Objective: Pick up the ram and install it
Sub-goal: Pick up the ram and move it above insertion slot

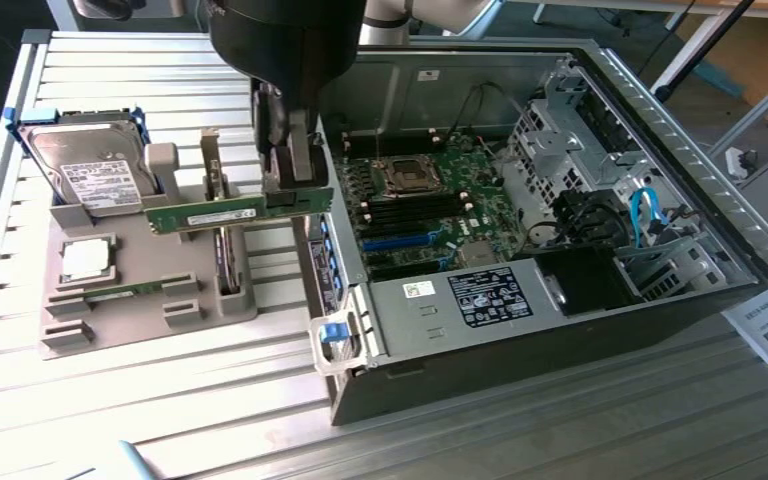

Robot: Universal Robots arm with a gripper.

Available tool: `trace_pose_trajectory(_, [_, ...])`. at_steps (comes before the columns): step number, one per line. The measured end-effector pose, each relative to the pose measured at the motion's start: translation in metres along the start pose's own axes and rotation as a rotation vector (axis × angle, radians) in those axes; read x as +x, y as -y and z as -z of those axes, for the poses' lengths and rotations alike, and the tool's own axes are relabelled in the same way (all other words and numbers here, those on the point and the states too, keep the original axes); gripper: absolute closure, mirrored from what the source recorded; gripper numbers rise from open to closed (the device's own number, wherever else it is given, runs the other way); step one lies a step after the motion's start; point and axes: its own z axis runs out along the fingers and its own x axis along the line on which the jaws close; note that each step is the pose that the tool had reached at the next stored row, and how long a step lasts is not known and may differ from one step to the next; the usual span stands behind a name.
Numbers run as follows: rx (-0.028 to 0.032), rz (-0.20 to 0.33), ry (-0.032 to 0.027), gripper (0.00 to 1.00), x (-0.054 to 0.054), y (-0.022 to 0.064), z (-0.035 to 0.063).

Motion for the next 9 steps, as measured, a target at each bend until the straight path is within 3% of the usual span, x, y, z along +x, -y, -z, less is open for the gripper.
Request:
trace_pose_trajectory(3, [0.0001,0.0,0.0,0.88,0.001,0.0007,0.0])
trace_pose_trajectory(6, [0.0,0.0,0.0,0.88,0.003,0.0074,0.0002])
trace_pose_trajectory(9, [-0.0001,0.0,0.0001,0.88,0.005,0.0233,0.0006])
